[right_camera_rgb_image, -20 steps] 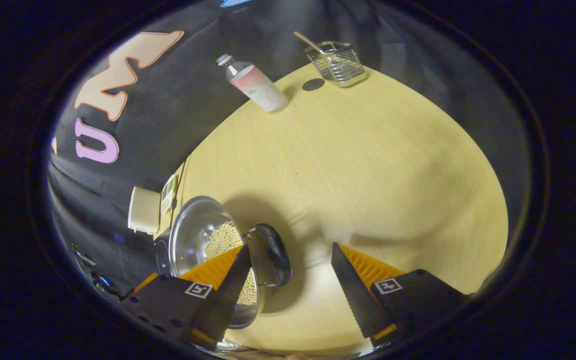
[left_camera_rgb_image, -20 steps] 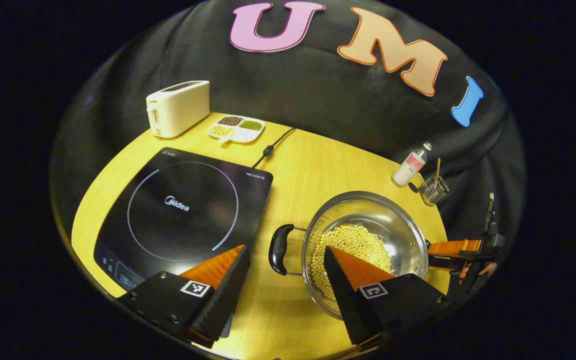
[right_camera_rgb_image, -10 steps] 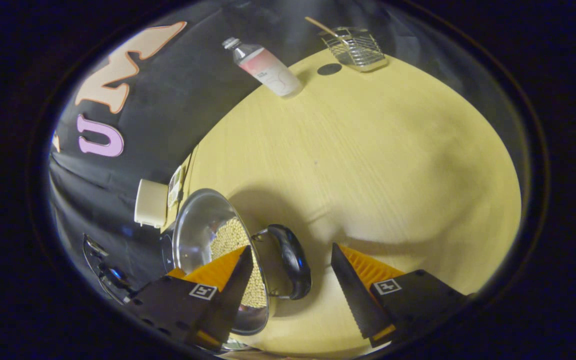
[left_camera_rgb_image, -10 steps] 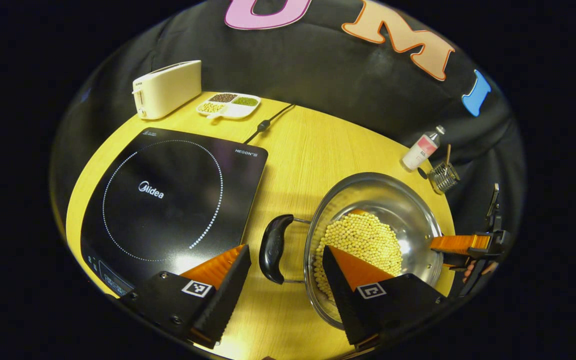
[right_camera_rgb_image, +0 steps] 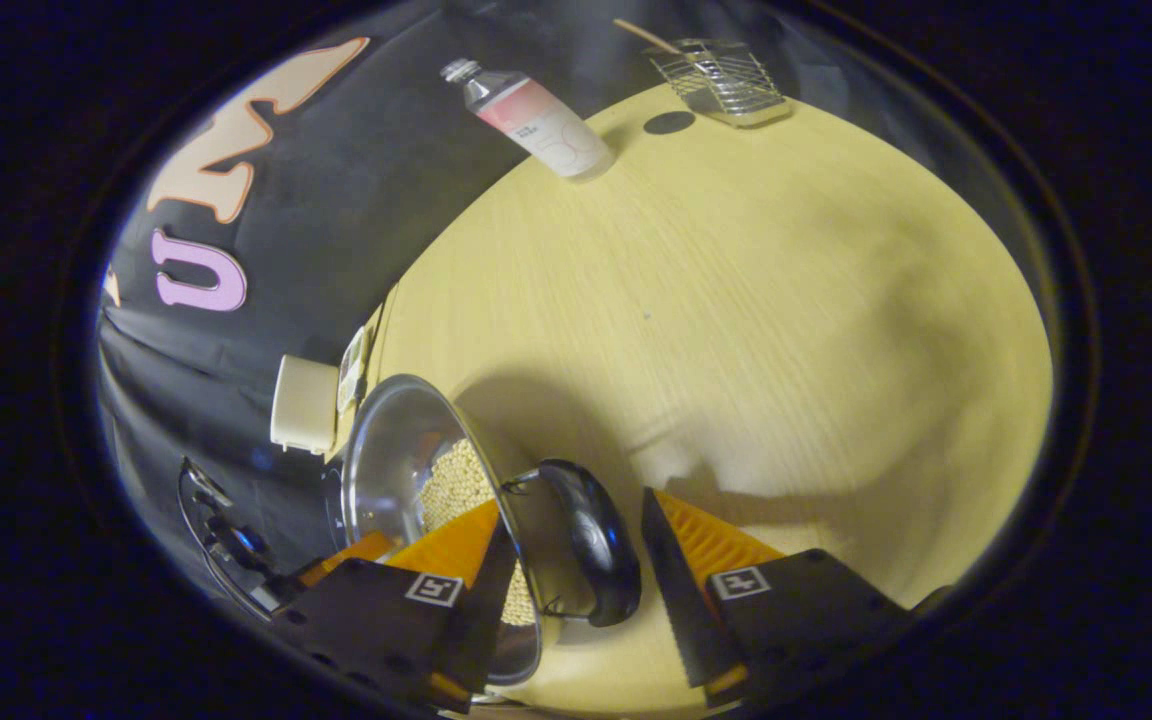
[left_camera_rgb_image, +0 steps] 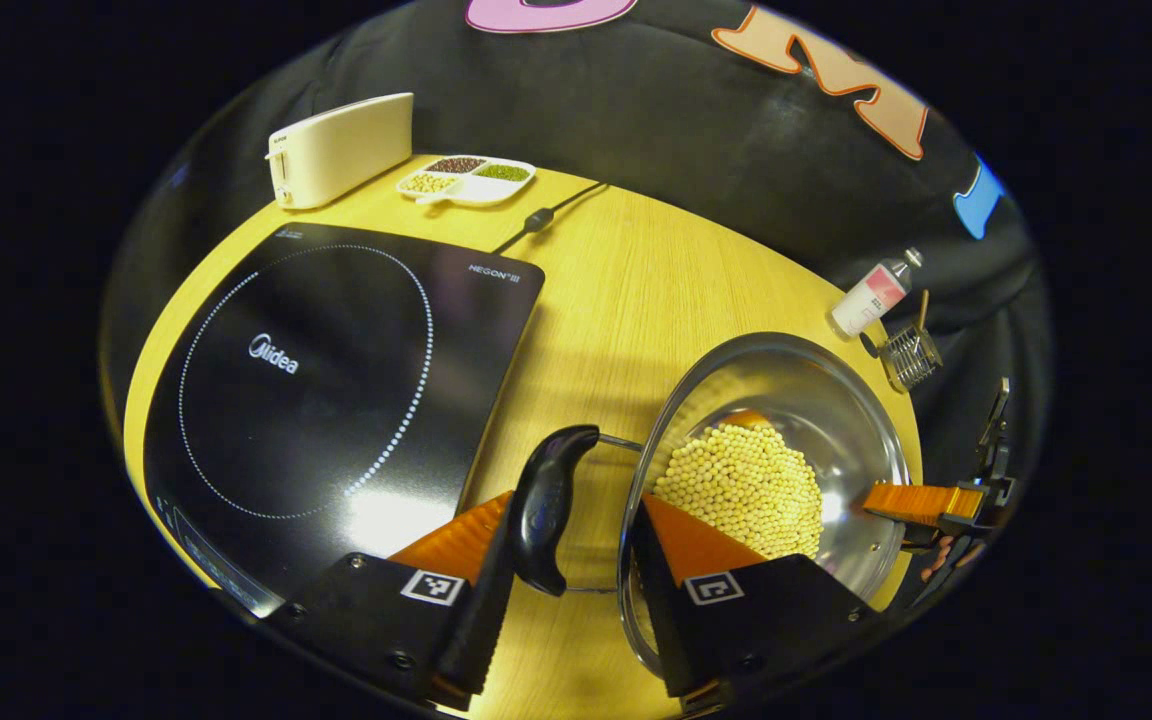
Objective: First push the handle of the pot to place it horizontally, then grasp the pot with both hands and set it on the induction cooktop.
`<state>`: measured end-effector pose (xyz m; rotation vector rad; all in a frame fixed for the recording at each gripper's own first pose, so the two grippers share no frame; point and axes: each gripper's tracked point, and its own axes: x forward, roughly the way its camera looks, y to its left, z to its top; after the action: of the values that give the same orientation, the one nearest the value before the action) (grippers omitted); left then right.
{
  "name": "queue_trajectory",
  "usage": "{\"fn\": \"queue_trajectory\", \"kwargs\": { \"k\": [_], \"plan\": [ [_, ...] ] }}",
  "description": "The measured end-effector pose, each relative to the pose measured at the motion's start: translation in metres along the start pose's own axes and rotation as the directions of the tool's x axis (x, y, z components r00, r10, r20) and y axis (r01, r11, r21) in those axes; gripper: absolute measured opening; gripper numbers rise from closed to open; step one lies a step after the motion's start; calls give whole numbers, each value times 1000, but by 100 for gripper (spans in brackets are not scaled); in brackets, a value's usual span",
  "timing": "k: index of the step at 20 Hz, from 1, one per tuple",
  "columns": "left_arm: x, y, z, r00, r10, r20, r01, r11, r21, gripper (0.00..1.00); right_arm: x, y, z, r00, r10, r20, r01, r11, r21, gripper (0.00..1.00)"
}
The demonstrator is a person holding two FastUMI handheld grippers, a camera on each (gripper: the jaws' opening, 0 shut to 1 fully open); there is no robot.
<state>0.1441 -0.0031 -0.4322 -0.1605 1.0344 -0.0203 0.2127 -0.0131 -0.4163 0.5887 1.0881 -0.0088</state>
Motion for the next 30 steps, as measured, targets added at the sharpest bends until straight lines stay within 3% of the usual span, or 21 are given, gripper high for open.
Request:
{"fn": "queue_trajectory", "kwargs": {
  "k": [1,3,6,7,8,10,11,12,19,22,23,30],
  "plan": [
    [2,-1,0,1000,2,1,-2,1000,2,65,3,-1,-2,1000,-6,2,6,1000,-14,55],
    [1,-1,-1,1000,-5,-1,5,1000,5,65,1,-1,-2,1000,-7,5,7,1000,-23,51],
    [-1,-2,-2,1000,-22,1,22,999,-26,58,0,-4,-2,999,-29,39,30,999,-45,51],
    [-1,-3,-3,1000,-26,0,26,999,-34,59,0,-5,0,998,-38,51,41,997,-58,58],
    [-2,-5,-3,999,-34,5,34,999,-31,57,-3,-6,0,997,-40,63,45,996,-76,51],
    [-2,-7,-2,998,-56,17,56,998,-7,54,-8,-7,0,996,-38,82,47,993,-106,48],
    [-2,-9,-2,997,-66,27,66,998,3,55,-12,-8,2,995,-40,88,50,992,-115,48],
    [-5,-12,-4,996,-78,34,78,997,4,52,-18,-9,1,995,-38,96,50,991,-122,54],
    [-35,-28,-18,987,-142,70,143,990,-10,52,-62,-11,-6,988,-41,151,65,985,-158,54],
    [-55,-25,-16,985,-145,97,146,989,3,52,-70,-5,-10,987,-31,155,56,985,-161,53],
    [-61,-23,-14,984,-144,106,144,990,5,52,-73,1,-11,988,-25,155,51,985,-163,47],
    [-110,13,10,973,-120,200,120,993,10,52,-93,55,-38,985,35,171,0,979,-203,47]
  ]
}}
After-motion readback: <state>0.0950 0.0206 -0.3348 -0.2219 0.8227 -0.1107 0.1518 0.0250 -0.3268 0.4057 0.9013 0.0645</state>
